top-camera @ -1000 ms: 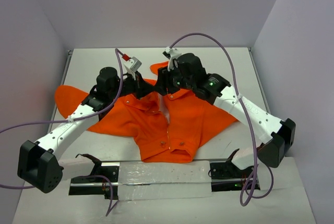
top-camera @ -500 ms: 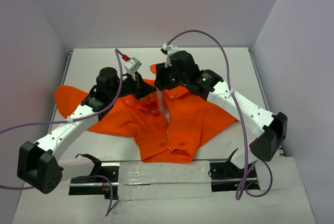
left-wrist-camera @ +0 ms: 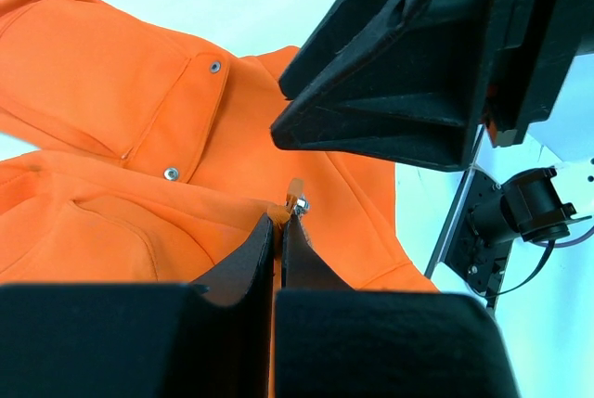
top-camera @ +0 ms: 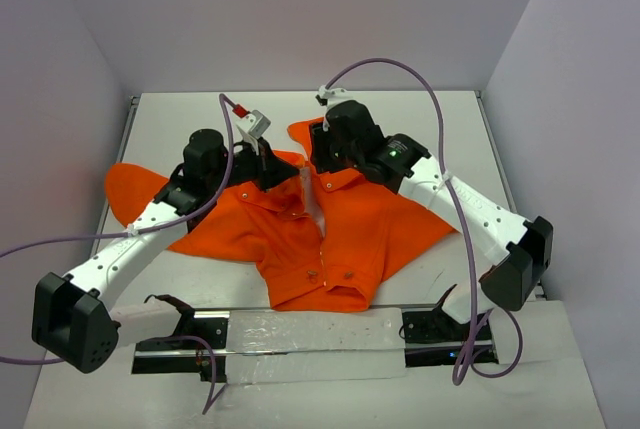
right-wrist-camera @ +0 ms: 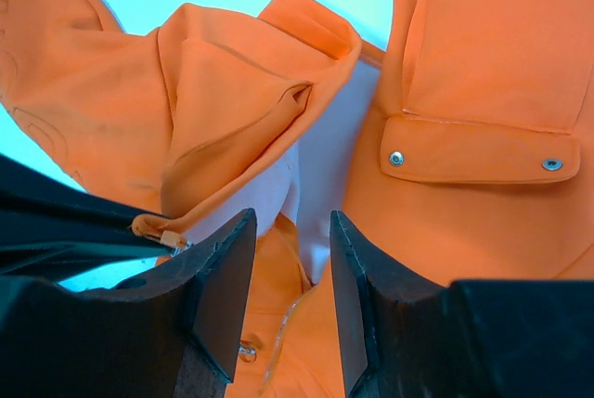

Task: Zip up the jacket

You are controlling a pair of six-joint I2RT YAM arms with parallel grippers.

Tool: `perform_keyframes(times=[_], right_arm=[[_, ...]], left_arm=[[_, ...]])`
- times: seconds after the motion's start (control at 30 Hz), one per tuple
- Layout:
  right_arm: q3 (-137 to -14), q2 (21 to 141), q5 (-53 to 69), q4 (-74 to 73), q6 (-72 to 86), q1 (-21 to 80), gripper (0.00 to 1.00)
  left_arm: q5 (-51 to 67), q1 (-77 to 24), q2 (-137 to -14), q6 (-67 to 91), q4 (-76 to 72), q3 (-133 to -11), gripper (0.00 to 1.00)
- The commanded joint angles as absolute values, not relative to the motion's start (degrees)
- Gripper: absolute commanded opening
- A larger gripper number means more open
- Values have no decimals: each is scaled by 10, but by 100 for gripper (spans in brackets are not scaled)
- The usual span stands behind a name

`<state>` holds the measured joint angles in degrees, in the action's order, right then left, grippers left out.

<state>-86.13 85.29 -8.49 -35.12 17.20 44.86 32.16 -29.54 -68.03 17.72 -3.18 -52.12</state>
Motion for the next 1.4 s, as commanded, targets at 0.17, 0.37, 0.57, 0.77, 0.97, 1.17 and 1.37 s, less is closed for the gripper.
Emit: perform_keyframes(times=[0.17, 0.37, 0.57, 0.77, 0.97, 1.17, 1.37], right_arm=[[-864, 821, -98, -345, 183, 428, 57], [-930, 906, -69, -391, 197, 360, 87], [-1048, 1051, -114, -431, 173, 335, 85], [-1221, 1222, -128, -465, 166, 321, 84], [-1323, 1326, -104, -445, 163, 310, 82], [-1385, 1414, -53, -387, 169, 304, 80], [-1436, 1484, -29, -368, 189, 305, 79]], left_arm=[[317, -296, -655, 170, -45, -537, 0], [226, -288, -637, 208, -24, -520, 0], [99, -261, -602, 309, -24, -470, 0], [38, -236, -581, 402, -86, -383, 0], [-16, -221, -560, 434, -80, -359, 0], [-62, -221, -555, 461, -71, -345, 0], [-69, -220, -561, 450, -51, -365, 0]])
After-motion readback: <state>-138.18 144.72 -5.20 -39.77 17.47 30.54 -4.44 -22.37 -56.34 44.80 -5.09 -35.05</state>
